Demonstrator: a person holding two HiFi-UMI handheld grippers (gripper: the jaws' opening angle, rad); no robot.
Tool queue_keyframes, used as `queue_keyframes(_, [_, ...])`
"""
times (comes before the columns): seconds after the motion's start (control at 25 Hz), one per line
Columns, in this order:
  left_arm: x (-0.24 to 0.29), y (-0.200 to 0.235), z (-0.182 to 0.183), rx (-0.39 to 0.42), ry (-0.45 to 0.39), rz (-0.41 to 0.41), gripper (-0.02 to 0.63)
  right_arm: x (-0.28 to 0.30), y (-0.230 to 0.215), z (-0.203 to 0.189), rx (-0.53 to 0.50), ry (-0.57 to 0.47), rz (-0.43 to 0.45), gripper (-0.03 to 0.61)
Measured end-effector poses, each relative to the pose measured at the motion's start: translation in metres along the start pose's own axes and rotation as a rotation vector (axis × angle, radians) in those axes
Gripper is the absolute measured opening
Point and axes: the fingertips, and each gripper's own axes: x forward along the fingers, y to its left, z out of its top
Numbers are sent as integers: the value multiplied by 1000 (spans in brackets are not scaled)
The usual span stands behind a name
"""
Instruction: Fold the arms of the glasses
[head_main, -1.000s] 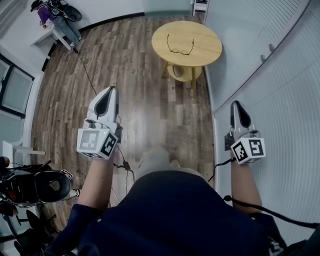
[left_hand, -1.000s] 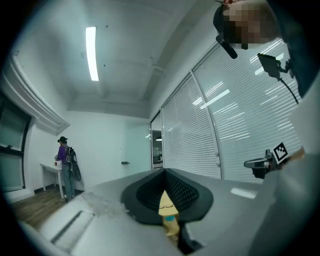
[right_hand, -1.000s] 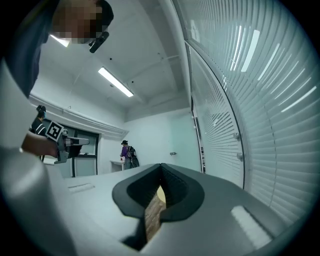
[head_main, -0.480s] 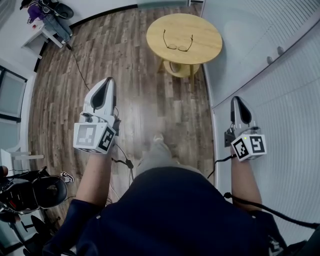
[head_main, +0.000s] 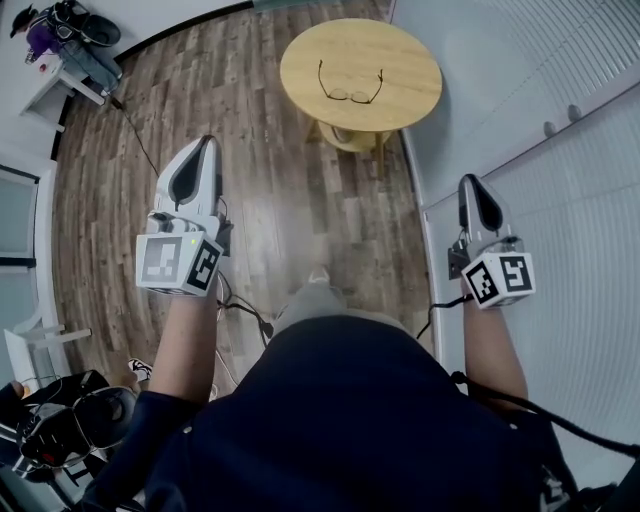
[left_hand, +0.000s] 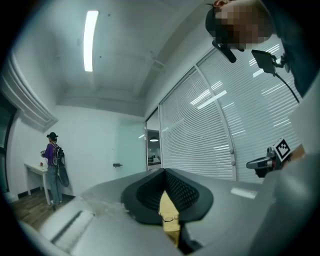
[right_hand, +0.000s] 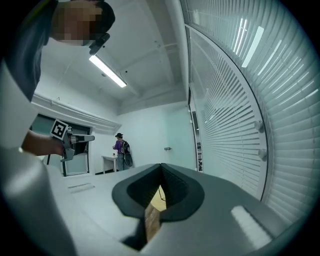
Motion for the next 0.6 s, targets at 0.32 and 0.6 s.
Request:
queue_keyframes(0.32, [46,46,-11,-2,5,-53,2,48,4,0,0,6,-52,6])
queue_keyframes(0.6, [76,82,-26,1,-4,-94,2,81,17,-10,-3,14,-85,6])
